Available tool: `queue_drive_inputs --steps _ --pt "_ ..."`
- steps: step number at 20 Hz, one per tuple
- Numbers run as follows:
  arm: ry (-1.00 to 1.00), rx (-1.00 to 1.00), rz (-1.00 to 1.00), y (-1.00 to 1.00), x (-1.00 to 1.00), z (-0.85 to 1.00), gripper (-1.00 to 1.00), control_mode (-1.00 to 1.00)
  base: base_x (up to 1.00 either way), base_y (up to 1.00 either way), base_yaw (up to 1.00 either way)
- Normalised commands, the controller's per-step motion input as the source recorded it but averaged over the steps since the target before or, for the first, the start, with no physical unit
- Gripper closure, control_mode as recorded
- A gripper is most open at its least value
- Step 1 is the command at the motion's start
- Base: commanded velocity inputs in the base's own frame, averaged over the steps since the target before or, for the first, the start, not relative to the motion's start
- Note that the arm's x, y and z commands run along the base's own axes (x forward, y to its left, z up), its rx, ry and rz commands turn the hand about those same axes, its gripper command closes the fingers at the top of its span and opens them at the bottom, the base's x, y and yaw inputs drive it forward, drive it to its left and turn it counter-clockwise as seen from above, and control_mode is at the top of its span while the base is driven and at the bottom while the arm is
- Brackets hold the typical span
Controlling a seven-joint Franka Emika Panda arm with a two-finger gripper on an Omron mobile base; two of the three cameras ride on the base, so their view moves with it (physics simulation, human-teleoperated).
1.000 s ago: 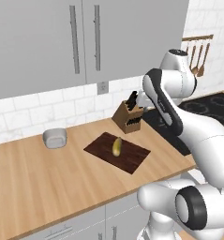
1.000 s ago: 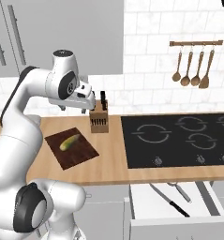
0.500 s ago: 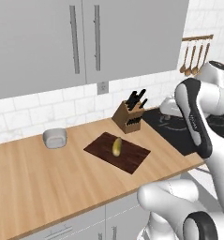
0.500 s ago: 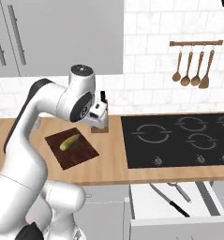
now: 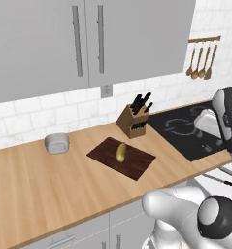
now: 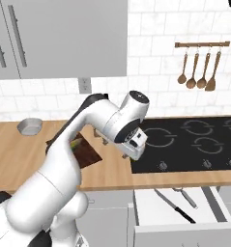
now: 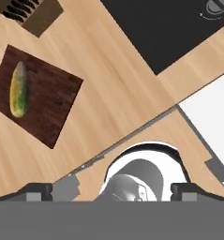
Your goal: Place the appropriate cutting tool for cutting the cucumber skin on the cutting board.
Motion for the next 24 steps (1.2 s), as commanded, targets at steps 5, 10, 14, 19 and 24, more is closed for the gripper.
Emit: queue_drive_inputs --steps 5,10,14,19,24 --pt "0.12 0.03 -0.04 -0.93 -0.32 -0.95 -1.0 -1.0 0.0 0.0 0.0" --pt "0.09 0.01 -0.01 -0.81 -0.02 -0.81 -1.0 -1.0 0.0 0.0 0.0" --pt "0.01 0.03 0.0 -0.85 -0.01 -0.81 -1.0 -1.0 0.0 0.0 0.0" --pt "0.0 0.07 0.0 -0.81 0.0 -0.84 -1.0 -1.0 0.0 0.0 0.0" --pt "0.0 0.12 0.0 -0.71 0.0 -0.69 -1.0 -1.0 0.0 0.0 0.0"
